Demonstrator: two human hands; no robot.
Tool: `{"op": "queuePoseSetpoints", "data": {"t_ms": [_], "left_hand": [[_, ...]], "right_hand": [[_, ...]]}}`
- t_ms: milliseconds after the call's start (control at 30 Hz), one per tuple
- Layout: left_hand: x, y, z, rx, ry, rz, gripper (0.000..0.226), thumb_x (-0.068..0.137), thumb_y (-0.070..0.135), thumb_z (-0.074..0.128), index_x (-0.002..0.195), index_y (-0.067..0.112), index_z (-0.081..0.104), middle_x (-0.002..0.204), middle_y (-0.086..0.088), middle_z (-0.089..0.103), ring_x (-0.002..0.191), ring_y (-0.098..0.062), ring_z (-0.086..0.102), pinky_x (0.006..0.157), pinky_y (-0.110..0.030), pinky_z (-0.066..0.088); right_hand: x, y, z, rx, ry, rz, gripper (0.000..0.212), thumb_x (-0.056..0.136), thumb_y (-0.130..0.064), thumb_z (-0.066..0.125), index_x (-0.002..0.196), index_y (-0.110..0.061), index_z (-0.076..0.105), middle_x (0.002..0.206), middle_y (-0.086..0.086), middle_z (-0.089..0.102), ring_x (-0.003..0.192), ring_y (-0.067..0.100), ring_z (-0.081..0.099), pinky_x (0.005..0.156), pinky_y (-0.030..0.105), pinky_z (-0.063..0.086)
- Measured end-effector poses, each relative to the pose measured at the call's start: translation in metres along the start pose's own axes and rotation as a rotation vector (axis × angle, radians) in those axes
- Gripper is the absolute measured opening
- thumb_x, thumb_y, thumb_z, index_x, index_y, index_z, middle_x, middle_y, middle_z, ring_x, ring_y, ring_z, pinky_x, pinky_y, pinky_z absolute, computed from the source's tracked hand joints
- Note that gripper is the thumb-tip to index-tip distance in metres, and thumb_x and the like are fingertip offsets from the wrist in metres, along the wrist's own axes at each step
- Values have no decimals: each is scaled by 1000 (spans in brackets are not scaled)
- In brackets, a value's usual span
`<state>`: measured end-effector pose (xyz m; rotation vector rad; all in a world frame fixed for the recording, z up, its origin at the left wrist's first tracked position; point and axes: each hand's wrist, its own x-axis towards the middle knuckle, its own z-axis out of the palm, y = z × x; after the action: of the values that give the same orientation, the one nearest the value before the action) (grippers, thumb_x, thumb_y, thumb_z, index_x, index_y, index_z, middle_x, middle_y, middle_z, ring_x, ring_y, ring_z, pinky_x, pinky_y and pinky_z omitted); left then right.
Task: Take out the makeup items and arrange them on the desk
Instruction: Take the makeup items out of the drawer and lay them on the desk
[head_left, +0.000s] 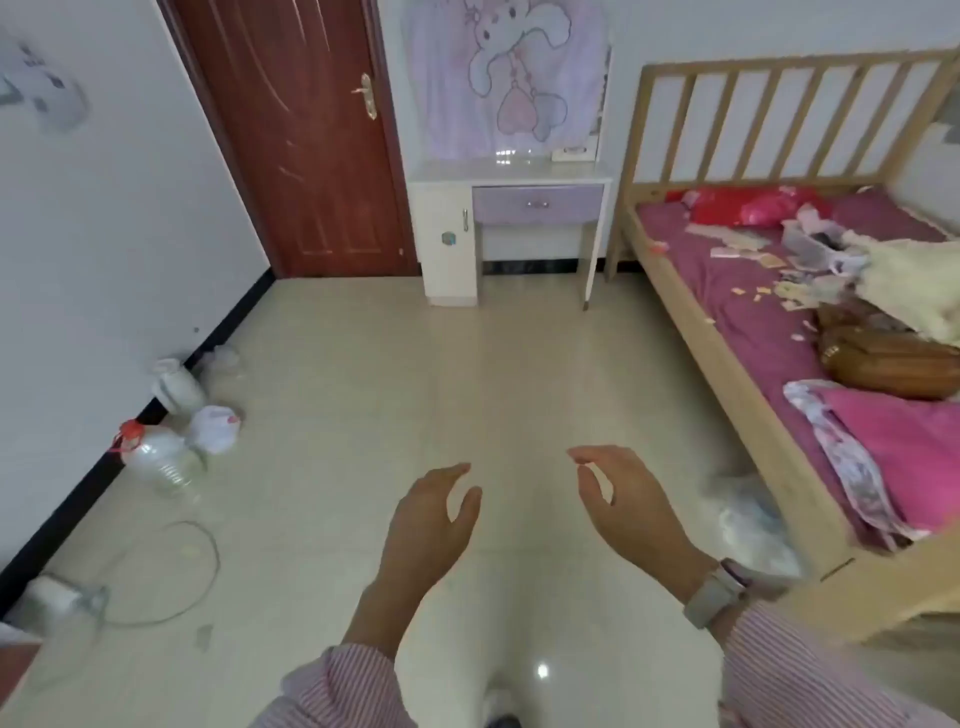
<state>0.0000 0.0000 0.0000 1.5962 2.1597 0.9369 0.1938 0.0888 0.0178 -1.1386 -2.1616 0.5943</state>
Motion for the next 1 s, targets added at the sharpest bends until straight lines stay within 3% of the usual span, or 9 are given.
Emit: {"op": "queuePoseSetpoints", "data": {"t_ms": [167,300,433,600,1000], "left_hand": [[43,-59,22,-85,-79,-247,36,92,29,53,126,18,53,127,6,56,117,-9,50,96,-16,31],[107,-77,31,-93,-126,-303,36,92,29,52,126,18,53,128,6,54,118,-9,48,95,-16,30],[200,-88,41,-66,-161,-254,35,92,29,52,126,17,53,128,5,54,121,-11,47,98,-18,29],[345,-102,69,-46,-163,-221,37,92,30,52,127,17,52,130,3,52,123,-14,46,104,-31,34],[697,-92,87,11,-75,-179,36,92,25,52,127,14,52,128,2,54,121,-14,47,103,-30,33]], "right_hand": [[53,34,57,97,-179,228,25,92,-11,50,115,-12,61,110,0,63,104,15,55,91,22,39],[106,60,80,108,-295,319,28,95,-18,46,120,-18,57,113,-7,59,103,4,48,91,17,33],[182,91,95,51,-309,342,30,94,-19,46,123,-18,55,116,-5,58,109,8,47,91,17,32],[302,146,120,3,-338,345,32,95,-22,44,126,-20,51,121,-5,56,116,11,46,95,17,30],[653,235,147,11,-306,288,30,95,-18,44,123,-17,54,123,-1,57,117,14,47,100,25,34]]}}
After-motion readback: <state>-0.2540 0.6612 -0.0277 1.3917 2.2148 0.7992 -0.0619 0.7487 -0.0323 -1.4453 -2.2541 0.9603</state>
